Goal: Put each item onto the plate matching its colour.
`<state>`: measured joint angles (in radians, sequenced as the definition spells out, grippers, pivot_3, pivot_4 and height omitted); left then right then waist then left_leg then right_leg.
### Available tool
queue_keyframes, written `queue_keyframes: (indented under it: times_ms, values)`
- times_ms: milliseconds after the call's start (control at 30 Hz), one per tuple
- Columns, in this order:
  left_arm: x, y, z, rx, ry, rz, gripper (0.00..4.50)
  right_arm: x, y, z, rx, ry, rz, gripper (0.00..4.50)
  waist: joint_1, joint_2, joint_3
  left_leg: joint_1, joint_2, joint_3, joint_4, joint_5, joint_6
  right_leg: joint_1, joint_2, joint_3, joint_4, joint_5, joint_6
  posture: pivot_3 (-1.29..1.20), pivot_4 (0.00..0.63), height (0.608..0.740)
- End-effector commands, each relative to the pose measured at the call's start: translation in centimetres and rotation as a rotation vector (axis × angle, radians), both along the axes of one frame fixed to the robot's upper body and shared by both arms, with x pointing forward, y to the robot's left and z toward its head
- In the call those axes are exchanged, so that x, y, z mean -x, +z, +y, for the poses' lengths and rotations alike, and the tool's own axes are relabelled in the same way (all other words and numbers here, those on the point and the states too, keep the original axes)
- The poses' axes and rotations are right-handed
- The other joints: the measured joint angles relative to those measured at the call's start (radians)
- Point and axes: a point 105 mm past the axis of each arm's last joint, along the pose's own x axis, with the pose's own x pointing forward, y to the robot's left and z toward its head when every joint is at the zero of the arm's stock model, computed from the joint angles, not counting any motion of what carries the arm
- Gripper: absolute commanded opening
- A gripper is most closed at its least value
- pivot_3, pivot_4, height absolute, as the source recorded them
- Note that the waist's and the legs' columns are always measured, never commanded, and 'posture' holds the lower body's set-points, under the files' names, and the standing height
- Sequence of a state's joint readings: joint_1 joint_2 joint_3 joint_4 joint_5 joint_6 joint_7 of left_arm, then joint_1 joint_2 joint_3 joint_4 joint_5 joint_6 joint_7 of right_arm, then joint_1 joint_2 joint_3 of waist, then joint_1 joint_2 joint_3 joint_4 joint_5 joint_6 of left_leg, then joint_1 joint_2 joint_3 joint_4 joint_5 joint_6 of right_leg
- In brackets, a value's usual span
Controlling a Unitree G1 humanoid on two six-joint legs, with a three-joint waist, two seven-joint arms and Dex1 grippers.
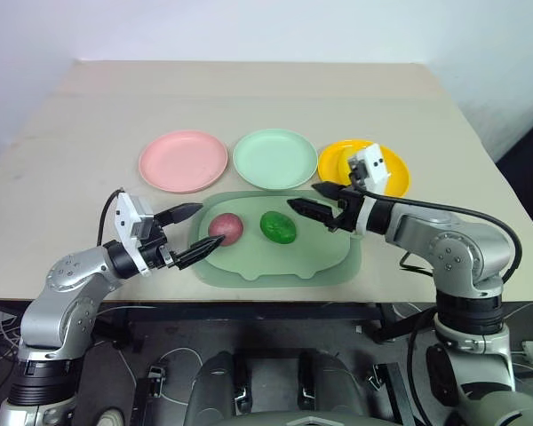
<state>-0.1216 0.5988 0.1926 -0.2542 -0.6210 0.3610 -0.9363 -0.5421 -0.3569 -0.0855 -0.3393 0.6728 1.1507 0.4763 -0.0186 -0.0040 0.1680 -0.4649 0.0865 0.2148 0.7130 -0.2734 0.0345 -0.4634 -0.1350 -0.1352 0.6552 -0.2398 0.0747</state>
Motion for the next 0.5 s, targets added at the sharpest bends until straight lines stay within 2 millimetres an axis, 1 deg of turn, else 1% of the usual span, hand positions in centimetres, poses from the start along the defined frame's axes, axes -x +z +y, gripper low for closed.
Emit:
queue_keyframes:
  times_ms: [33, 200, 367, 500]
  values:
    - [-0.1, 1.2, 0.2, -0.007, -0.007, -0.055, 4.5, 0.4, -0.2, 1.3, -0.001, 0.02, -0.01, 4.46, 0.0, 0.0, 0.0, 0.0, 0.0, 0.0, 0.0, 0.0, 0.0, 0.0, 0.0, 0.0, 0.0, 0.0, 0.0, 0.0, 0.15, 0.695]
    - [-0.2, 1.3, 0.2, -0.009, -0.011, -0.058, 4.5, 0.5, -2.2, 2.3, 0.029, 0.053, 0.053, 4.46, -0.001, 0.0, 0.0, 0.0, 0.0, 0.0, 0.0, 0.0, 0.0, 0.0, 0.0, 0.0, 0.0, 0.0, 0.0, 0.0, 0.15, 0.695]
    - [-0.2, 1.2, 0.5, -0.008, -0.01, -0.06, 4.5, 0.0, -3.3, 2.9, 0.054, 0.057, 0.052, 4.46, -0.003, 0.0, 0.0, 0.0, 0.0, 0.001, 0.0, 0.0, 0.0, 0.0, 0.001, 0.0, 0.0, 0.0, 0.0, 0.0, 0.15, 0.695]
    - [-0.2, 1.3, 0.3, -0.005, -0.008, -0.069, 4.5, -0.3, -3.9, 2.9, 0.089, 0.069, 0.049, 4.46, -0.002, 0.0, 0.0, 0.0, 0.0, 0.001, 0.0, 0.0, 0.0, 0.0, 0.0, 0.0, 0.0, 0.0, 0.0, 0.0, 0.15, 0.695]
